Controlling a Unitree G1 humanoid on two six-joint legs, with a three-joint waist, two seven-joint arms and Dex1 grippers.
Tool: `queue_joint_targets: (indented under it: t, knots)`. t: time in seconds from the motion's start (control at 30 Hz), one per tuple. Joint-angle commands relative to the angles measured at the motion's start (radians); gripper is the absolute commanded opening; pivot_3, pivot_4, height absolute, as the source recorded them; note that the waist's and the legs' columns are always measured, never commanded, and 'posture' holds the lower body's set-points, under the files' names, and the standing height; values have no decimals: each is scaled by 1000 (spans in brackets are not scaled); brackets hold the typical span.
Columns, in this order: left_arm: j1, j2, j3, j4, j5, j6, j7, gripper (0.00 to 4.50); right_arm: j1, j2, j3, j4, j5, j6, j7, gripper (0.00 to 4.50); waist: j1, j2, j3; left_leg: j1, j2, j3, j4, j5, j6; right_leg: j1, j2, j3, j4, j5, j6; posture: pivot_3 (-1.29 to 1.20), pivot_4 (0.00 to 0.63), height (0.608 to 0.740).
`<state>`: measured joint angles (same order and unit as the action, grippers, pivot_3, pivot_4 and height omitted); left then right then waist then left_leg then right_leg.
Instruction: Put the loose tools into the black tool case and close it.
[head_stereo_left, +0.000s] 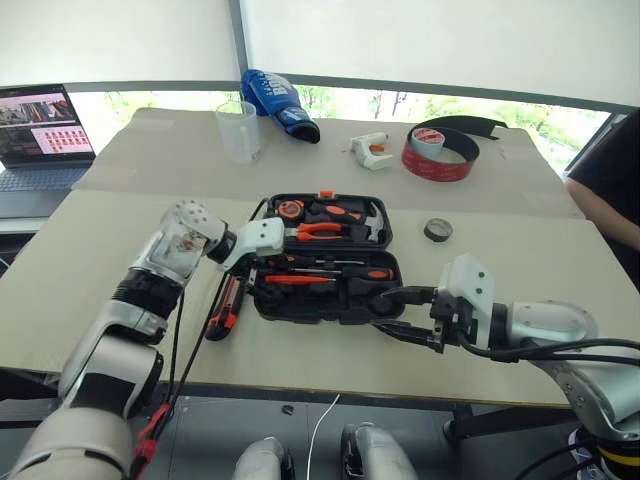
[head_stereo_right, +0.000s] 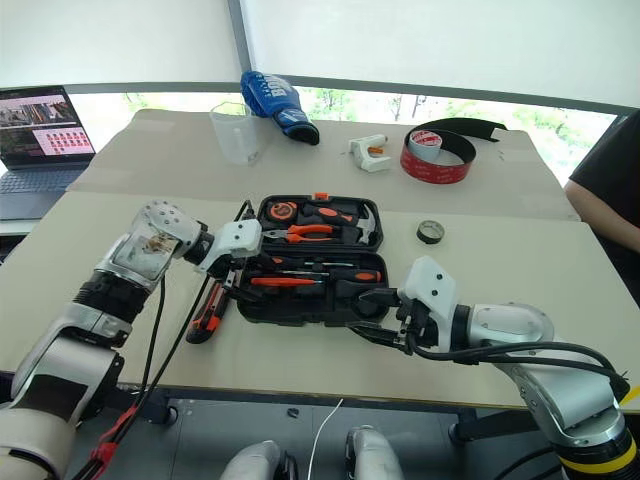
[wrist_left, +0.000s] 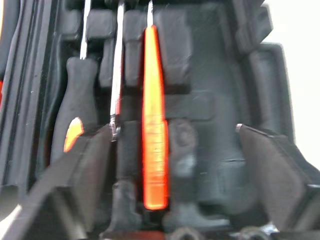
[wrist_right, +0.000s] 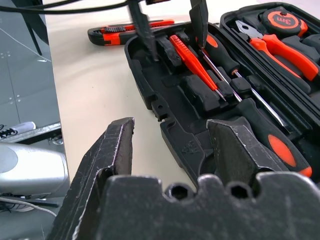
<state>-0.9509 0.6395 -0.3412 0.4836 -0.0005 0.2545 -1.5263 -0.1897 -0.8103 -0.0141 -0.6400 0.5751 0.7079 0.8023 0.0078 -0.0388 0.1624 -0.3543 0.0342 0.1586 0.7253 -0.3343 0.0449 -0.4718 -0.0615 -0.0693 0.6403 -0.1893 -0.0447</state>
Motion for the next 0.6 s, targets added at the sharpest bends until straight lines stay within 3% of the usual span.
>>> queue_joint_targets:
  t: [0.03,0.13,0.43,0.47,0.6]
  knots:
    - [1,28,75,-57,-59,62,2,4391,-9,5,-19,-13,16,-12,3,3297,0,0,0,0,0,0,0,0,0,0,0,0,0,0,0,0,150,730]
    - [10,3,116,-27,-79,95,70,3671,-6,7,-17,-7,11,-17,5,3297,1,0,0,0,0,0,1,0,0,0,0,0,1,0,0,0,150,730]
    - [36,-104,144,97,-87,96,204,198,-15,8,-9,7,-2,-22,8,3297,4,0,0,0,-1,0,2,-1,1,0,0,0,1,2,-2,0,150,730]
    - [40,-110,142,100,-89,97,205,17,-16,8,-9,9,-2,-22,8,3297,2,0,0,0,-1,0,2,-1,1,0,0,0,1,2,-2,0,150,730]
    - [65,-130,119,76,-76,103,218,17,-15,7,-9,7,-3,-21,5,3297,1,0,0,0,0,1,2,-1,1,0,0,0,1,2,-2,0,150,730]
